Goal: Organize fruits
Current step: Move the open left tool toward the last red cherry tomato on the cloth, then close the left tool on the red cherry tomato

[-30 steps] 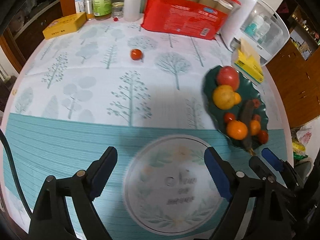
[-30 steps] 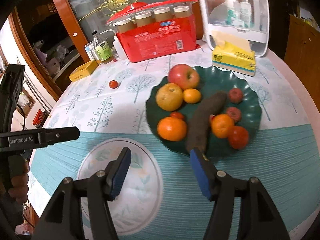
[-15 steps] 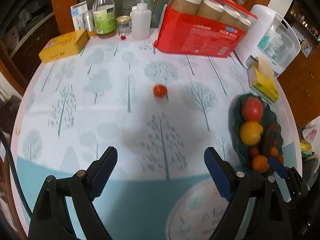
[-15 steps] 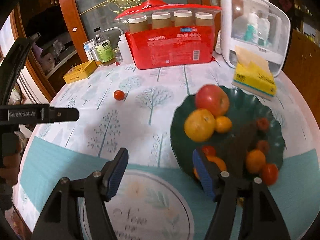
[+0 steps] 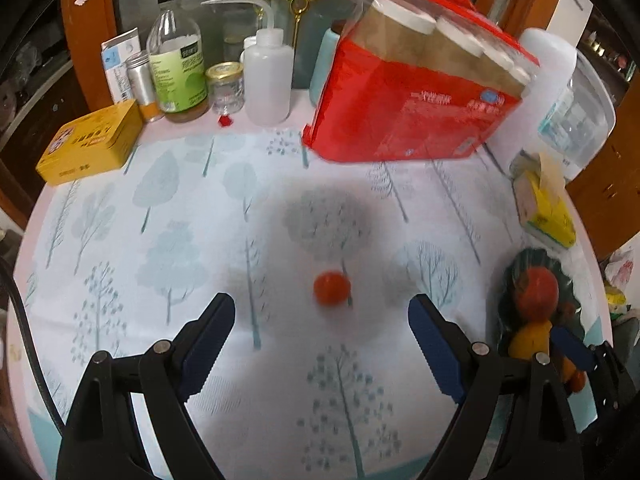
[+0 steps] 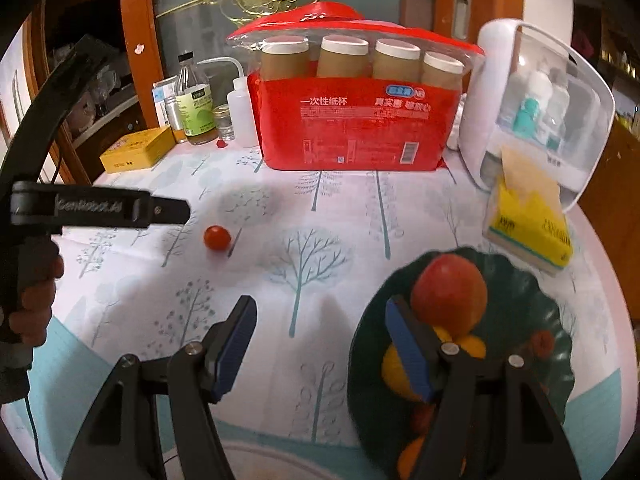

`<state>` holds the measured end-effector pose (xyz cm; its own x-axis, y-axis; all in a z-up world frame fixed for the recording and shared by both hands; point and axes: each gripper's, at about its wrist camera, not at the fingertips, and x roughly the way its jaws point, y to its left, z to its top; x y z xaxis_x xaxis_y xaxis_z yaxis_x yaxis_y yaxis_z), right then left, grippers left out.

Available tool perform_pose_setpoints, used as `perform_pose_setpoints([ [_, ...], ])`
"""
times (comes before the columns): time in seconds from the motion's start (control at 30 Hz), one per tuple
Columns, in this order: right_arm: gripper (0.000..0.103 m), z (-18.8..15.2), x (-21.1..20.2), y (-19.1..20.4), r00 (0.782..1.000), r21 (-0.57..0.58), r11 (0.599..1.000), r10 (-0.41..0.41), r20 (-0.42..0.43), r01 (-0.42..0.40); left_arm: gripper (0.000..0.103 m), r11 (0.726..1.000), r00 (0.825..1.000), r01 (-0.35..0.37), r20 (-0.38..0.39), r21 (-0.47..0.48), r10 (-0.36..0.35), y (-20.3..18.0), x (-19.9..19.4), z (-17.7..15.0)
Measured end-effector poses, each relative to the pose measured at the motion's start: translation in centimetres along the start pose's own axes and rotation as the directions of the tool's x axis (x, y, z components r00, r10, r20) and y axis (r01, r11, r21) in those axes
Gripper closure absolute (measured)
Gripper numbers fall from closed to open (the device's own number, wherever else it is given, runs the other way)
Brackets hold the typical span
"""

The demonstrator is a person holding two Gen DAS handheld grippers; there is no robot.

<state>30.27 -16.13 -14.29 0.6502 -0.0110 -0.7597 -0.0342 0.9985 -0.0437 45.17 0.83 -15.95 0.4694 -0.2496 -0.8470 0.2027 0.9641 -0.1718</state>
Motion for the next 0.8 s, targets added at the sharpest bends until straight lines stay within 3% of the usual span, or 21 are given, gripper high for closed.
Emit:
perform_pose_setpoints([
  [0.27, 0.035, -0.4, 3.0, 1.6, 0.999, -0.099, 0.995, -0.01, -0.036, 0.007, 0.015, 0.997, 0.998, 0.058, 0.023, -0.056, -0.057, 0.8, 3.9, -0.3],
  [0.5, 0.035, -0.9, 4.3, 1.9, 0.997, -0.089, 0.996, -0.002, -0.074, -0.004, 0.019, 0.991, 0.997, 0.069, 0.041, -0.113, -0.064, 2.0, 6.3, -1.2],
  [0.67, 0.035, -1.1, 4.6, 1.8, 0.996, -0.058, 0.998, 0.009, -0.085, -0.013, 0.031, 0.99, 0.997, 0.079, 0.033, -0.121, -0.076, 2.3, 7.2, -1.4],
  [0.73, 0.035, -1.2, 4.8, 1.9, 0.996, -0.058, 0.998, 0.01, -0.087, -0.015, 0.043, 0.992, 0.997, 0.067, 0.04, -0.107, -0.063, 2.1, 7.2, -1.4],
  [0.8, 0.035, -1.2, 4.8, 1.9, 0.996, -0.06, 0.998, 0.007, -0.089, -0.012, 0.046, 0.992, 0.997, 0.075, 0.039, -0.1, -0.071, 2.0, 7.2, -1.4],
])
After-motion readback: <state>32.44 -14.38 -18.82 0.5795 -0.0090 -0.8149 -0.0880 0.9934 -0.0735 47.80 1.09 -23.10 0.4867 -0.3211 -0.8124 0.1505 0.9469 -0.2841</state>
